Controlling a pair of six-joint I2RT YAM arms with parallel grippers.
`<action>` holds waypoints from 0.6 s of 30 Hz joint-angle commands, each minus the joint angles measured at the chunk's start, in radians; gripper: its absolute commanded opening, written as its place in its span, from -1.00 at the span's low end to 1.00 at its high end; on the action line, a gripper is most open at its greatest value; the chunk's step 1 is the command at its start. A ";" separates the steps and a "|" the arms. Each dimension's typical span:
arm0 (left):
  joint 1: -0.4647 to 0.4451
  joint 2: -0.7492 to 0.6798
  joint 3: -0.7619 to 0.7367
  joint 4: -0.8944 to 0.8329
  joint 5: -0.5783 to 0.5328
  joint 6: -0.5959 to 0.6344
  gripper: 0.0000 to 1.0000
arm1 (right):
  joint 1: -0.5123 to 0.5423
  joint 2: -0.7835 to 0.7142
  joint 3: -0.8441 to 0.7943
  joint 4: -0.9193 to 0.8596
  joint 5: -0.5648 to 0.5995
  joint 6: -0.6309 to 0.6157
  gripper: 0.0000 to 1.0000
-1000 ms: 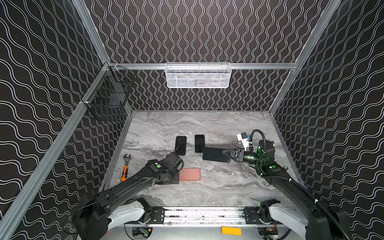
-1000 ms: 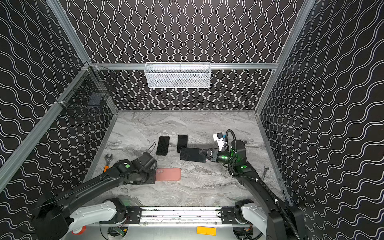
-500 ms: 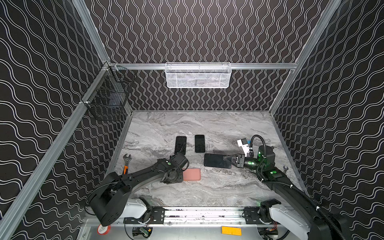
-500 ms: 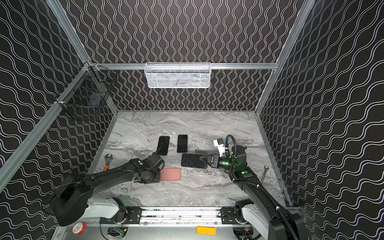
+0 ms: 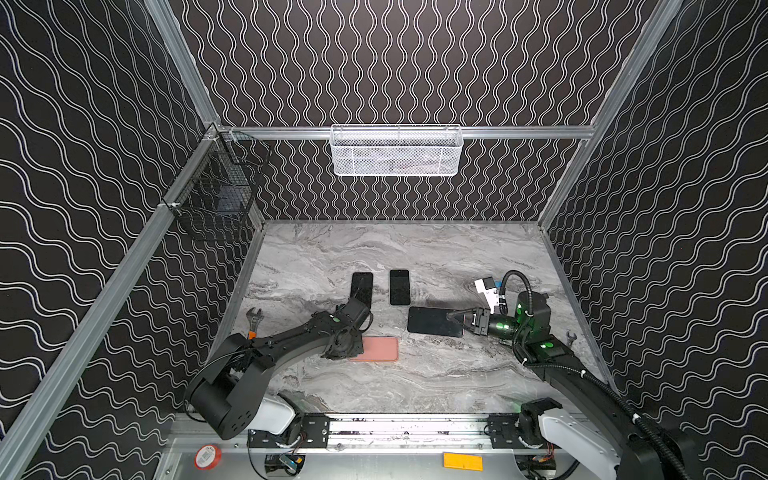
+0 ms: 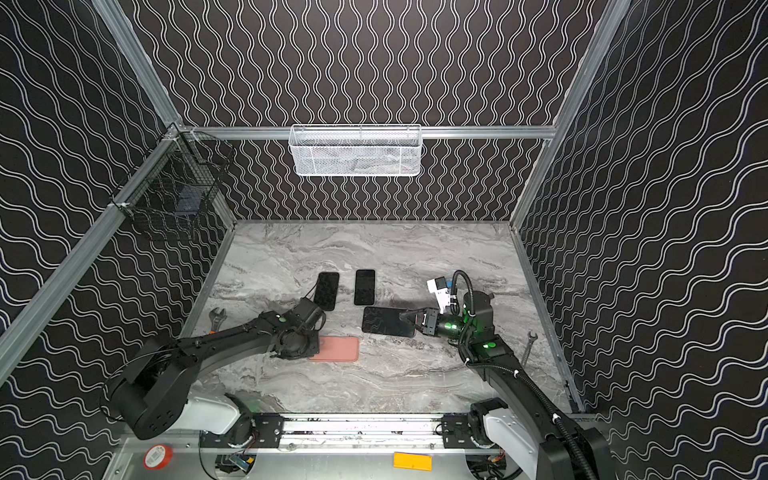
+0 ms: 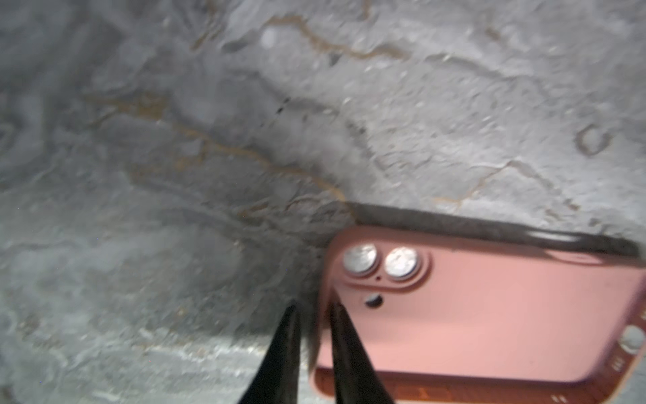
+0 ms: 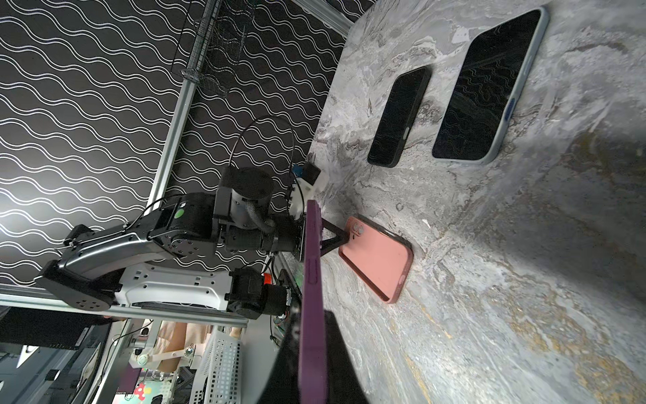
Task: Put the phone into the phone case
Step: 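Grasp the pink case with the left gripper while the right brings the phone over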
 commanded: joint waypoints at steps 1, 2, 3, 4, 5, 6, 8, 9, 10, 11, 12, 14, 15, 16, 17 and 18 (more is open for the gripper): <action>0.001 0.024 -0.002 0.047 0.049 0.023 -0.73 | 0.001 -0.004 0.004 0.050 -0.013 0.003 -1.00; 0.001 0.020 -0.002 0.048 0.052 0.022 -0.77 | 0.001 -0.005 0.005 0.046 -0.010 0.002 -1.00; 0.002 0.018 -0.001 0.048 0.054 0.021 -0.81 | 0.000 -0.007 0.005 0.043 -0.008 -0.001 -1.00; 0.001 0.015 0.003 0.048 0.052 0.022 -0.83 | 0.000 -0.007 0.004 0.042 -0.004 -0.001 -1.00; 0.000 0.013 0.008 0.047 0.055 0.022 -0.84 | 0.001 -0.006 0.003 0.041 -0.001 -0.002 -1.00; 0.001 0.011 0.012 0.048 0.060 0.022 -0.86 | 0.001 -0.003 0.001 0.040 0.004 -0.002 -1.00; 0.001 0.007 0.027 0.057 0.074 0.022 -0.87 | 0.000 0.009 0.001 0.026 0.020 -0.013 -1.00; 0.000 0.010 0.036 0.058 0.078 0.020 -0.87 | 0.001 0.016 0.004 0.011 0.030 -0.019 -1.00; 0.000 0.015 0.050 0.062 0.083 0.019 -0.87 | 0.000 0.029 0.005 -0.003 0.038 -0.029 -1.00; 0.000 0.026 0.068 0.067 0.086 0.022 -0.87 | 0.001 0.047 0.005 -0.007 0.041 -0.035 -1.00; -0.002 0.036 0.085 0.065 0.084 0.022 -0.86 | 0.000 0.061 0.006 -0.010 0.044 -0.040 -1.00; -0.005 0.065 0.122 0.067 0.084 0.021 -0.86 | 0.001 0.090 0.007 -0.022 0.056 -0.053 -1.00; -0.009 0.083 0.144 0.068 0.084 0.022 -0.86 | 0.000 0.103 0.008 -0.027 0.064 -0.061 -1.00; -0.012 0.100 0.159 0.069 0.084 0.021 -0.85 | 0.000 0.116 0.011 -0.040 0.074 -0.072 -1.00; -0.016 0.116 0.174 0.074 0.085 0.023 -0.86 | 0.001 0.125 0.013 -0.044 0.079 -0.079 -1.00; -0.019 0.133 0.188 0.083 0.090 0.025 -0.85 | 0.000 0.135 0.014 -0.040 0.081 -0.083 -1.00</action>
